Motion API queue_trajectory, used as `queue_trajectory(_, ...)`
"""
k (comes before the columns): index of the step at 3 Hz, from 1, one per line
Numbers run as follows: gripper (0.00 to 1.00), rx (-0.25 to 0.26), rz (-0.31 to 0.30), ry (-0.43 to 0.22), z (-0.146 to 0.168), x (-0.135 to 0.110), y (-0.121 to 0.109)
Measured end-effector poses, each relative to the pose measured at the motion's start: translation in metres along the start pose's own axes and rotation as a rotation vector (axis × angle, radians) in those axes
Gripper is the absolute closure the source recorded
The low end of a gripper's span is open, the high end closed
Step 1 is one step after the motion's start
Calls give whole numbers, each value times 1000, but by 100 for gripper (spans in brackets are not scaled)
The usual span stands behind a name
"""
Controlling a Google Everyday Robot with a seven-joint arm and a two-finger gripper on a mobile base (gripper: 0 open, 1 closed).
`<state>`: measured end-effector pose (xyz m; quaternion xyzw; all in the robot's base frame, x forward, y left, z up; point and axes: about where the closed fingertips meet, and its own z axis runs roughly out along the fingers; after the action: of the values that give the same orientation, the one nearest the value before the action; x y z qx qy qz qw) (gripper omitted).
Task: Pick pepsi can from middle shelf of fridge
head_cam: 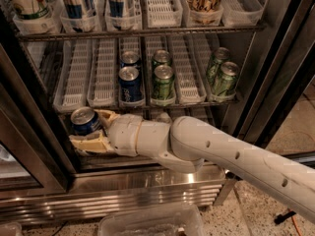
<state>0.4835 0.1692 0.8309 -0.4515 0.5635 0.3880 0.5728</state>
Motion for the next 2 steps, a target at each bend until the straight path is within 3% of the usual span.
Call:
queue_trajectory(1, 100, -13, 14, 14, -5, 0, 6)
queue_trajectory(2, 100, 6, 33, 36, -16, -3, 23)
